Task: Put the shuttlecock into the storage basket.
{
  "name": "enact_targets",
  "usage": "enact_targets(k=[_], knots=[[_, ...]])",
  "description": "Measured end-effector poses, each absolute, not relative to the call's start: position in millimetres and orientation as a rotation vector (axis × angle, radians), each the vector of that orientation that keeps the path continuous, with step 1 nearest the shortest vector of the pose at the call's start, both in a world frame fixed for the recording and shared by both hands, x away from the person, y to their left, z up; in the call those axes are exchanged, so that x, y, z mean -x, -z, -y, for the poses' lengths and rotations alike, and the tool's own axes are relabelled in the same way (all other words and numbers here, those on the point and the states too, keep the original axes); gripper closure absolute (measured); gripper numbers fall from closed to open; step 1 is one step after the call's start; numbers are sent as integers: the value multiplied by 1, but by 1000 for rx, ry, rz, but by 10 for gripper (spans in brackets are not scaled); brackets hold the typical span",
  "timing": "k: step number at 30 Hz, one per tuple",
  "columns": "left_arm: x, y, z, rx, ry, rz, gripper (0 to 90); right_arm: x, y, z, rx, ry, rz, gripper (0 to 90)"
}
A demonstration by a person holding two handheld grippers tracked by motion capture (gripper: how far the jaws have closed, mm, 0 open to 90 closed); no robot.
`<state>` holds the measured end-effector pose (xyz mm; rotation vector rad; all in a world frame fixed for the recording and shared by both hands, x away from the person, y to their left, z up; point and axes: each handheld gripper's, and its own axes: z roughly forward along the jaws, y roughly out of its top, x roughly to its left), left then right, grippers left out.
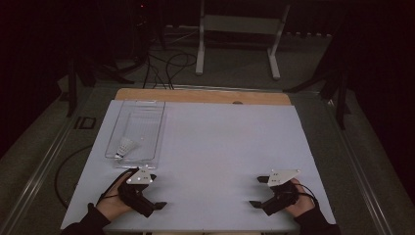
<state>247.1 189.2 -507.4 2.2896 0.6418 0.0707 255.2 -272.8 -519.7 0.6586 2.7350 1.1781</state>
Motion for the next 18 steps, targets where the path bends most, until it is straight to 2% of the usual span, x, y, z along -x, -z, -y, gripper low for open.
enact_targets(k=[18], knots=[[-244,520,-201,-2247,-178,-754,1,-255,521,274,-669,-1183,-2731,97]])
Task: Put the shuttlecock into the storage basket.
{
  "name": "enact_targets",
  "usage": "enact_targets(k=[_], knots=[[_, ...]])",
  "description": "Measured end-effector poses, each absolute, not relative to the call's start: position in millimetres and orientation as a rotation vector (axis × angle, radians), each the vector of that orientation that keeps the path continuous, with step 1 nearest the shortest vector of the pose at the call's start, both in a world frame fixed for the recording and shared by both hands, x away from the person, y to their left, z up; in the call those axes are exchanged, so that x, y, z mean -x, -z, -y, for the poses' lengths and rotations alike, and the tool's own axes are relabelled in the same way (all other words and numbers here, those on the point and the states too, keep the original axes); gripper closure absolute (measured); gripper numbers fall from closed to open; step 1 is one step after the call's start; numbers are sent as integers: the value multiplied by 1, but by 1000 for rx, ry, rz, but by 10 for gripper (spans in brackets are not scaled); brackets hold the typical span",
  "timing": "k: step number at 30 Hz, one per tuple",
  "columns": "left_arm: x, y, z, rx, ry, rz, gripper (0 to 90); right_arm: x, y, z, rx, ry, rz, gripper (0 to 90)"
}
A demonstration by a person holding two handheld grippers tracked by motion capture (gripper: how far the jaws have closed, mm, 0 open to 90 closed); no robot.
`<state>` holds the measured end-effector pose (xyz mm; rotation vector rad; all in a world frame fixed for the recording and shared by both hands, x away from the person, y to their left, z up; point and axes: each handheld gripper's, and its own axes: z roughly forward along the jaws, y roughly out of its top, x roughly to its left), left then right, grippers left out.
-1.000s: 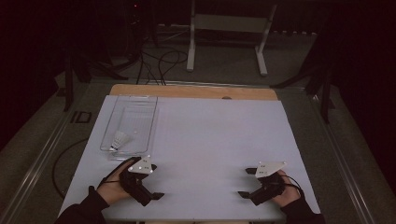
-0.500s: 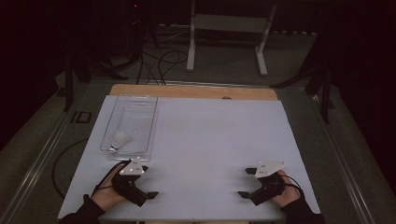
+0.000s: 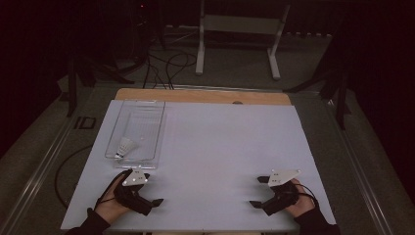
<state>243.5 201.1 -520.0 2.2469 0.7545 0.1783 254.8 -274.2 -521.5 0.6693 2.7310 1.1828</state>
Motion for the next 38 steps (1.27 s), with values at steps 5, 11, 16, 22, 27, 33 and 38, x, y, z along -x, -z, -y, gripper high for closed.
enact_targets(k=[5,11,16,22,27,33,38], knots=[[-243,520,-205,-2202,-188,-754,1,-255,523,274,-670,-1176,-2733,96],[-243,523,-206,-2196,-178,-756,1,-254,522,276,-671,-1176,-2718,96],[-243,523,-207,-2180,-174,-761,1,-254,519,279,-685,-1187,-2691,96],[-243,524,-207,-2177,-172,-766,2,-253,520,278,-685,-1178,-2695,96],[-243,524,-208,-2167,-188,-761,1,-253,521,277,-685,-1175,-2692,96],[-242,524,-208,-2167,-196,-761,1,-253,522,276,-682,-1162,-2703,96],[-242,524,-208,-2161,-196,-762,1,-253,523,275,-679,-1162,-2710,96]])
